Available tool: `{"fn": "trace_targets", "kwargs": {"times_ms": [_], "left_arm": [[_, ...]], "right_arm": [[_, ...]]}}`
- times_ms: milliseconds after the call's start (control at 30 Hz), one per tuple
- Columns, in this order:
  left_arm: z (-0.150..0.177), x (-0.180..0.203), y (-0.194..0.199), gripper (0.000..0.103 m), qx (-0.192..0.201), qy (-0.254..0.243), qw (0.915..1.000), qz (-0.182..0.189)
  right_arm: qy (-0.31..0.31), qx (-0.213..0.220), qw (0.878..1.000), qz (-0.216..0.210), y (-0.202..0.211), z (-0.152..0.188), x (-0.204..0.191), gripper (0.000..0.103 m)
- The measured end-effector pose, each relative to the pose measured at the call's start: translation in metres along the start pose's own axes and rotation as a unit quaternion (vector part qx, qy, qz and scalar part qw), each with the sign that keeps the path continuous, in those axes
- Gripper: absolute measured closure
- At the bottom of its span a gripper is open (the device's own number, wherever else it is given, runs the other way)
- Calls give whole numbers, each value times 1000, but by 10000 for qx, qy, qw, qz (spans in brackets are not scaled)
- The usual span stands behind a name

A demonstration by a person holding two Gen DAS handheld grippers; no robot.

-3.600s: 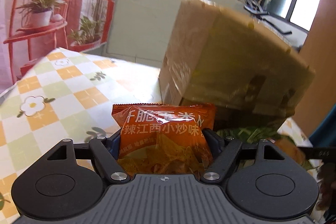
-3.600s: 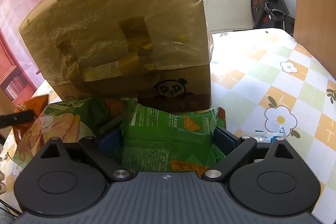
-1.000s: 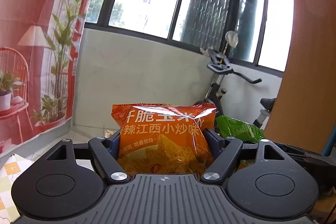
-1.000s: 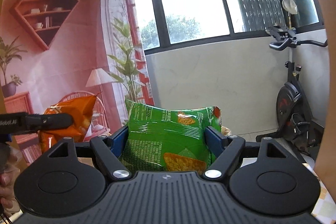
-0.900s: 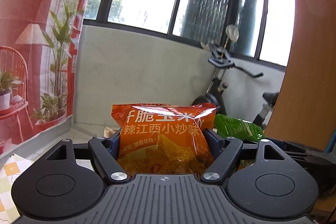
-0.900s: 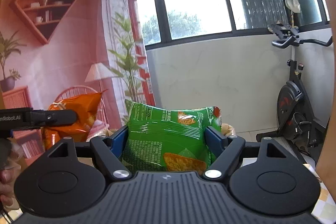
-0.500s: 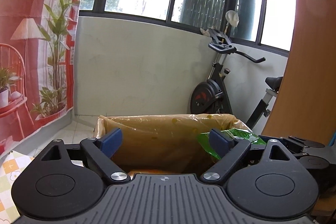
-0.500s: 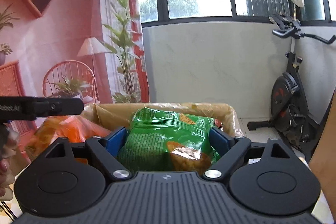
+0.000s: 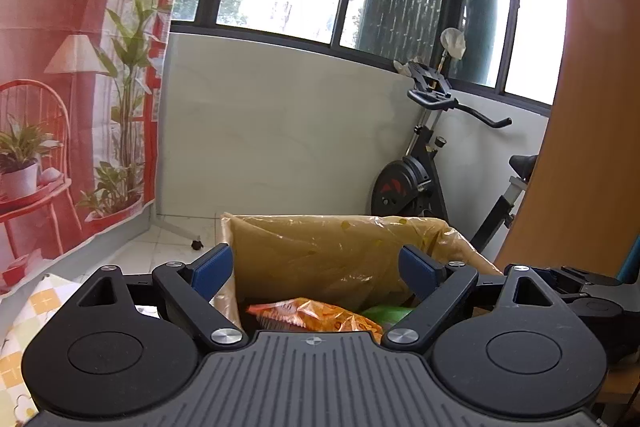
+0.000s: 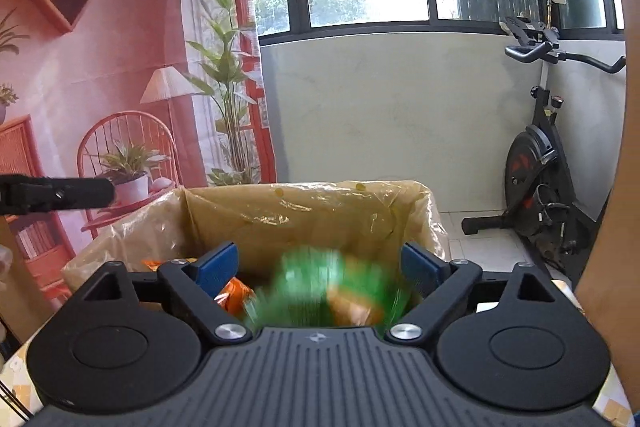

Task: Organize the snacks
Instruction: 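Carry both bags over the box and open both tools to drop them, then lower and grasp a green chip bag with left tool while right grasps another green bag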

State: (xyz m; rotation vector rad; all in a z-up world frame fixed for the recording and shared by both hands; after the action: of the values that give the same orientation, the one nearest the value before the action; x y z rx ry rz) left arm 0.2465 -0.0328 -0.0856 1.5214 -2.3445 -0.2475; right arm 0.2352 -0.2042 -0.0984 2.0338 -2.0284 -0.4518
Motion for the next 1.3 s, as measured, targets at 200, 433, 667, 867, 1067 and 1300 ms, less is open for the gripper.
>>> {"fn": "trace_targets", "kwargs": {"times_ms": [200,433,667,867,1067,1300], "left_arm": [[6,2,21,12,-68,-23,10000,26],[17,6,47,12,-143,-130,9998,44],[46,12,61,12,-353,17,9992,172],[88,13,65,13,-636,378,9967,329],[130,10,60,16,-964,634,9928,324],[161,4,52,22,-1244,989,9861,477]], "right_arm": [[-140,53,9998,-100,28,5,-4,12],[-336,-16,9992,-223,61,26,-7,12],[-489,-219,9981,-310,86,58,-11,12],[-525,-545,9964,-371,89,92,-18,13],[-560,-955,9922,-565,85,126,-37,16],[-449,-1270,9877,-795,83,152,-54,23]]}}
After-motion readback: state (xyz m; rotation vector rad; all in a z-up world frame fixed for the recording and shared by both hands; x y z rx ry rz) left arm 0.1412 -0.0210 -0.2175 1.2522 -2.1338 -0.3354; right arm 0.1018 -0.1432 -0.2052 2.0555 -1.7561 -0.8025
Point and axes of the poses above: each gripper's, at about its wrist camera, not at the fingertips, and y roughly against the way its jaws point, x to its right, z to its underside, the point moved 10 cm from there along -y, roughly the way its jaws point, and after that the axes turned 6 degrees about z, right-handed, at the moved point
